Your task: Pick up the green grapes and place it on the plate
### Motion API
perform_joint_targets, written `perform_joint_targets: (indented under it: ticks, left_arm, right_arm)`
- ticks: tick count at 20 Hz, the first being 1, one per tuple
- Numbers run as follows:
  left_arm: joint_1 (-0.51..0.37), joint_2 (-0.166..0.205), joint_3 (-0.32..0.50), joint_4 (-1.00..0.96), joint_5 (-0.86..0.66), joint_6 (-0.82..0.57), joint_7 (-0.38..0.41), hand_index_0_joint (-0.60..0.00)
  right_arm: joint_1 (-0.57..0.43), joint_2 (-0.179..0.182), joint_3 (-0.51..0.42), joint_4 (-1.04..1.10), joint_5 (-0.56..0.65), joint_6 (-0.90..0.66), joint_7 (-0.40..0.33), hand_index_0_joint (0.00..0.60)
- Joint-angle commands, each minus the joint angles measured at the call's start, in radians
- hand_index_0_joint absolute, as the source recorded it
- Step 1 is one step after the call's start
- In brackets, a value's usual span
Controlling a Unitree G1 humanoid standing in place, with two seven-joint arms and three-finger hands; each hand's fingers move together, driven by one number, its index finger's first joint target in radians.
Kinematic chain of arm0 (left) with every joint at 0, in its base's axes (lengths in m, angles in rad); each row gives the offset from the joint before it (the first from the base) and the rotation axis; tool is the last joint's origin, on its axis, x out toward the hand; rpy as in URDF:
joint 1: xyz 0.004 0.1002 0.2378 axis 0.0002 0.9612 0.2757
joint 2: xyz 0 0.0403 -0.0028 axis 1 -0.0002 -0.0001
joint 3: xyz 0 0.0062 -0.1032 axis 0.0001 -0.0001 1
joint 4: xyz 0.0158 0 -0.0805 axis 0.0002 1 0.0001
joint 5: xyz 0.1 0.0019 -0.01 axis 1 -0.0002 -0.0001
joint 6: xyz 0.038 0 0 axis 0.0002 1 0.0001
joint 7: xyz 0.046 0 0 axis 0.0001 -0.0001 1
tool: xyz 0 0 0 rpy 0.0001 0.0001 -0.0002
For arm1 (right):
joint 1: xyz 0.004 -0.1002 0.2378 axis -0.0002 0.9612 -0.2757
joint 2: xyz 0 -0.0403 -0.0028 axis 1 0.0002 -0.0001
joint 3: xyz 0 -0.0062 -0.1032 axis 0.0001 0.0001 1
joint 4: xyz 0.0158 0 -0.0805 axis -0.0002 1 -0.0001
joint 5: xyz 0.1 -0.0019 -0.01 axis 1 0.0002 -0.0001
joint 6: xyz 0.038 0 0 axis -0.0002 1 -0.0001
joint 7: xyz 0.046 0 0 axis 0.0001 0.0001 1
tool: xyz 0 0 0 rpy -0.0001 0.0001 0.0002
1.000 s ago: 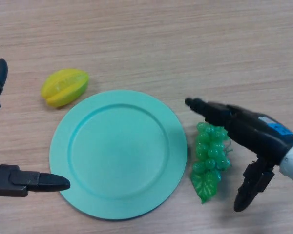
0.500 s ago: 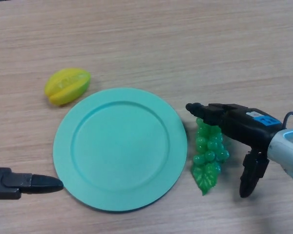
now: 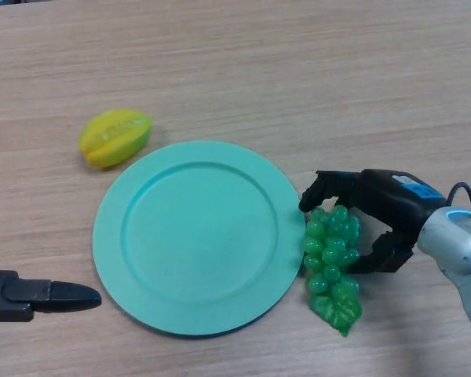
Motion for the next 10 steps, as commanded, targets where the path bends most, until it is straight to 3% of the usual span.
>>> perform_joint_targets:
  ticks: [1,5,10]
  left_arm:
    - [-0.011,0.026,0.029,-0.045,-0.03,-0.147,0.03,0.0]
    - [-0.012,0.03,0.032,-0.043,-0.031,-0.144,0.029,0.0]
    - [-0.014,0.027,0.017,-0.054,-0.013,-0.141,0.033,0.0]
  right_arm:
    - [-0.046,-0.044,-0.08,-0.031,0.106,-0.012,-0.02,0.6]
    - [-0.056,-0.053,-0.14,-0.117,0.308,0.102,0.015,0.6]
    - [-0.059,-0.093,-0.185,-0.36,0.528,0.378,0.059,0.6]
